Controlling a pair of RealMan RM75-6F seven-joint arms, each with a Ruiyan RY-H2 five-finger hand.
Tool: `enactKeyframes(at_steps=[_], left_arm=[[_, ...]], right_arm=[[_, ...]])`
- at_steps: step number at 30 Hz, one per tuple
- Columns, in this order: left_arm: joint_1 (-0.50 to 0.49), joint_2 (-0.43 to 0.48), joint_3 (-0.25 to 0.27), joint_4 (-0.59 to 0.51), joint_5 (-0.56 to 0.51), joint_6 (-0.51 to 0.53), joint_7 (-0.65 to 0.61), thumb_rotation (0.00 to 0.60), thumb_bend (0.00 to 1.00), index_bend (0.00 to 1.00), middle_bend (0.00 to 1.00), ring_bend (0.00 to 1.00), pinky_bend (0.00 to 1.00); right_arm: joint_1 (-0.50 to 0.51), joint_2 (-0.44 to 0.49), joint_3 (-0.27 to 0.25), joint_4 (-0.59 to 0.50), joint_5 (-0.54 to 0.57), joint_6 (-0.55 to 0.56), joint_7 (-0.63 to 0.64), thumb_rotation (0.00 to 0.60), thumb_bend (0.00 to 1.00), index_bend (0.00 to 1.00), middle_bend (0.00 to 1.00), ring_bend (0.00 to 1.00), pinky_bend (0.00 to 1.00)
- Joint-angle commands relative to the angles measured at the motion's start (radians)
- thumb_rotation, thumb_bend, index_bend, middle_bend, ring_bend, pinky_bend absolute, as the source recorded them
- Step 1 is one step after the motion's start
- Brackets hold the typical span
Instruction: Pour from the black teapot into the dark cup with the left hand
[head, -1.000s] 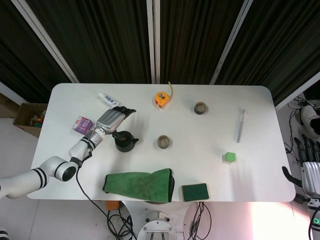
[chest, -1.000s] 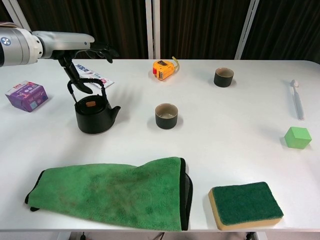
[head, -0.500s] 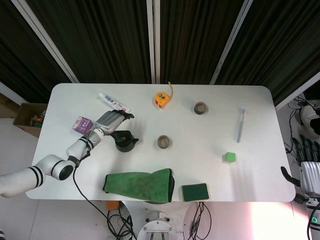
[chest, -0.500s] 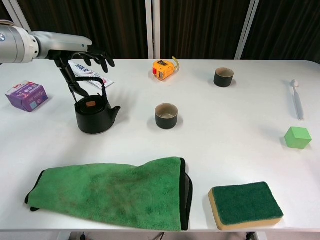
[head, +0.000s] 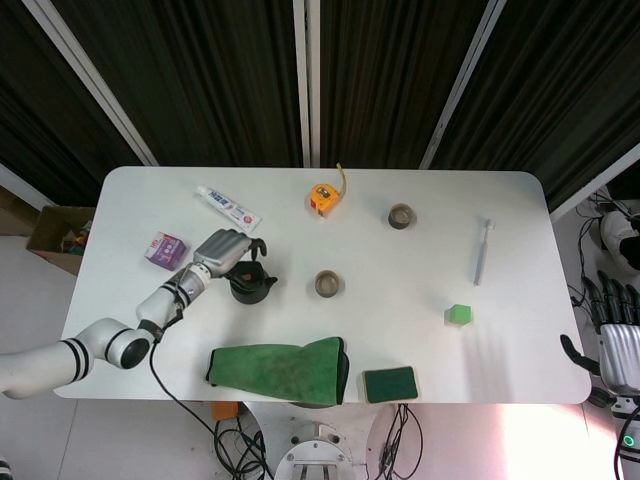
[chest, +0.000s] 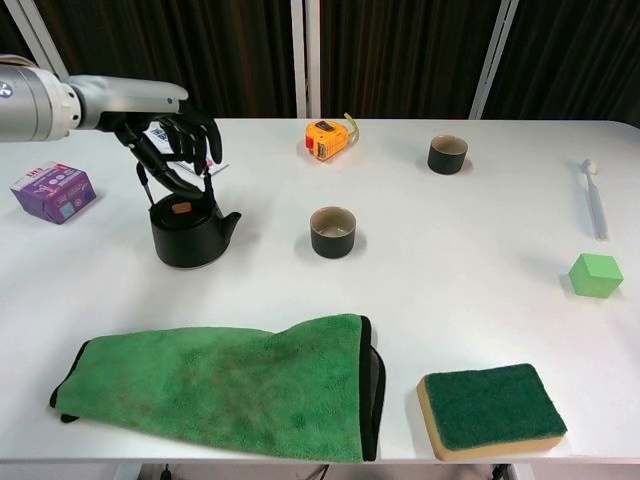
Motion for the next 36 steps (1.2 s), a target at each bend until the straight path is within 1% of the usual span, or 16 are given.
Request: enactKeyframes(at_steps=[1, 7, 10, 19, 26, 36], left_arm=[[0.000, -0.005, 0.001, -0.005, -0.010, 0.002, -0.005, 0.448, 0.12, 0.36, 0.43, 0.36, 0.27], [-0.003, 0.004, 0.007, -0.027, -0.028, -0.012, -0.016, 0.447, 0.12, 0.37, 0.44, 0.37, 0.24], [-0.004, 0.009, 0.007, -0.039, -0.033, -0.019, -0.030, 0.445, 0.12, 0.37, 0.44, 0.41, 0.23], [-0.018, 0.012, 0.020, -0.026, -0.054, -0.043, -0.028, 0.447, 0.12, 0.40, 0.47, 0.45, 0.24], [-0.026, 0.012, 0.023, -0.012, -0.085, -0.047, -0.021, 0.447, 0.12, 0.42, 0.49, 0.47, 0.24], [-0.033, 0.015, 0.036, -0.018, -0.101, -0.050, -0.009, 0.450, 0.12, 0.46, 0.53, 0.51, 0.24]], right_arm=[[0.001, -0.001, 0.000, 0.001, 0.001, -0.001, 0.001, 0.600, 0.23, 0.00, 0.00, 0.00, 0.00], [0.001, 0.002, 0.001, 0.004, 0.009, -0.009, 0.005, 0.600, 0.23, 0.00, 0.00, 0.00, 0.00], [0.001, 0.002, 0.000, 0.005, 0.010, -0.010, 0.006, 0.600, 0.23, 0.00, 0.00, 0.00, 0.00], [-0.002, 0.004, 0.000, 0.006, 0.011, -0.007, 0.009, 0.600, 0.23, 0.00, 0.00, 0.00, 0.00], [0.003, 0.002, 0.001, 0.004, 0.009, -0.012, 0.003, 0.600, 0.23, 0.00, 0.00, 0.00, 0.00], [0.005, -0.001, 0.001, 0.005, 0.012, -0.017, 0.000, 0.600, 0.23, 0.00, 0.00, 0.00, 0.00]])
